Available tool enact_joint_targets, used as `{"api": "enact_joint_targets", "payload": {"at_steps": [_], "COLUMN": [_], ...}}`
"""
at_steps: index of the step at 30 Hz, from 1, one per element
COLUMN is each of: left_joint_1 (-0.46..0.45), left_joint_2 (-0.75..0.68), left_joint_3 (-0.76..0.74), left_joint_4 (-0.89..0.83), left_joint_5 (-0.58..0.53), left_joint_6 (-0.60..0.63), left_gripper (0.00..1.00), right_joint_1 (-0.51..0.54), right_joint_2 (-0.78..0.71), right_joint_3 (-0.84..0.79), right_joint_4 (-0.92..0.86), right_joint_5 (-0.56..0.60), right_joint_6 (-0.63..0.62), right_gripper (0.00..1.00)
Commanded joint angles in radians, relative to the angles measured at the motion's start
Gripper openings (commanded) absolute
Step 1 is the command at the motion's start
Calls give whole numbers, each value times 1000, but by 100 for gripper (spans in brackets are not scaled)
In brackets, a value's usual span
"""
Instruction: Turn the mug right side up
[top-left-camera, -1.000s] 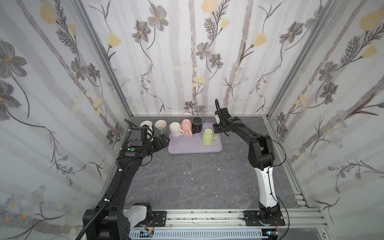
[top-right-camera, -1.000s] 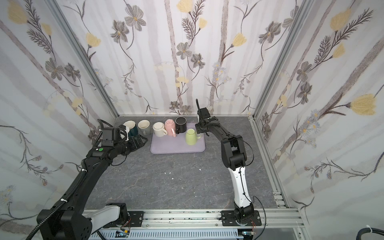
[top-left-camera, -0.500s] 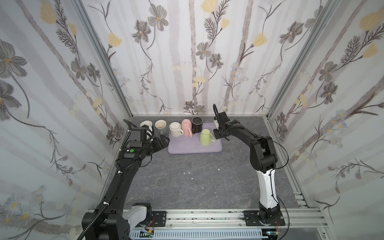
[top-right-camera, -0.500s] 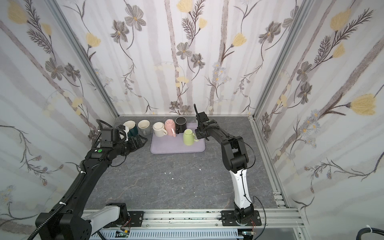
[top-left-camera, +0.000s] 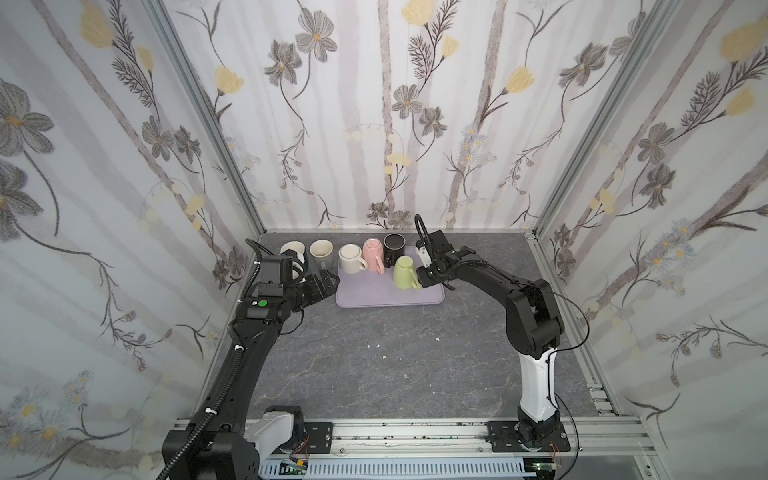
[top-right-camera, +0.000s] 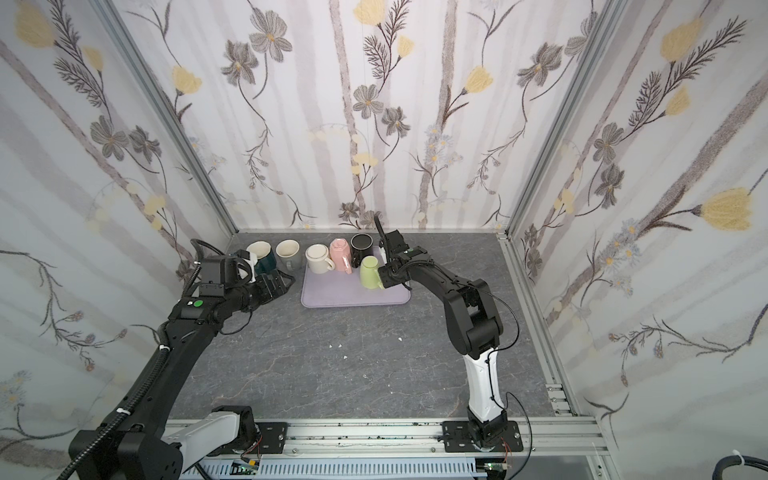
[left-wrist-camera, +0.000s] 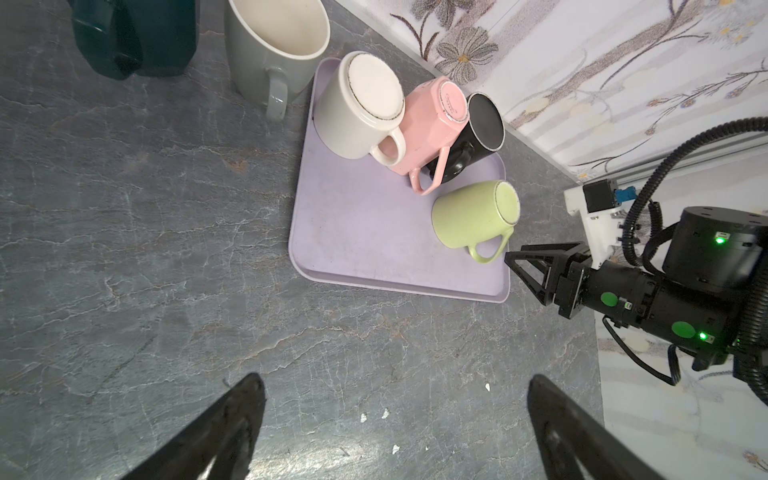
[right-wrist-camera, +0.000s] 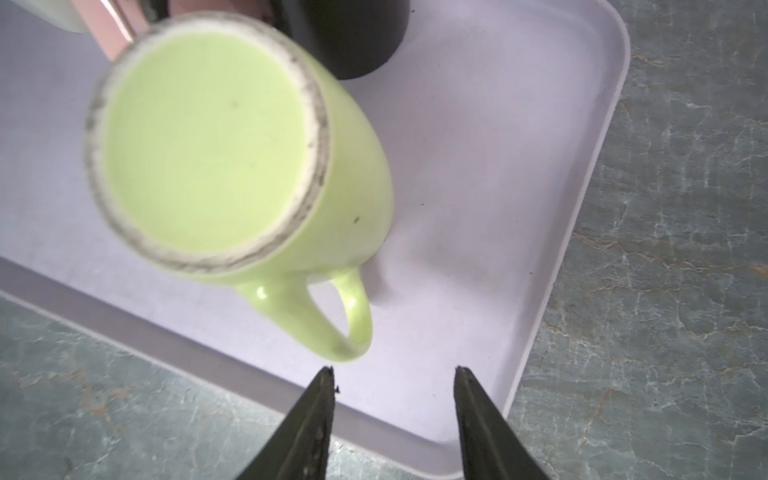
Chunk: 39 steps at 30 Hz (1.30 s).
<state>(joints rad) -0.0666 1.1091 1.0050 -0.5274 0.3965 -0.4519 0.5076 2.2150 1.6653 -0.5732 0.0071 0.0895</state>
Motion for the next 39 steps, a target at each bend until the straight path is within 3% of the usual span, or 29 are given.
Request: {"api": "enact_joint_targets", "payload": {"at_steps": [1,8,18,39], "left_joint_1": [1,2,1,1], "left_joint_2": [-9,-9,-6,1], "left_joint_3": [1,0,0,0], "left_joint_4": [25,28,30,28], "left_joint_5": [5,6,9,4], "left_joint_6": [2,-1,-3,-2], "left_gripper": [100,100,100,100], "right_joint_1": [7,37,70,73], "right_joint_2": [-30,-37,66,144], "right_joint_3": [-10,-8,116,208], "right_joint_4": [11,-2,-50,-71], "right_joint_5": [-7,-106,24,51], "right_joint_6": [16,35,28,-4], "right_gripper": [48,49,45,34]}}
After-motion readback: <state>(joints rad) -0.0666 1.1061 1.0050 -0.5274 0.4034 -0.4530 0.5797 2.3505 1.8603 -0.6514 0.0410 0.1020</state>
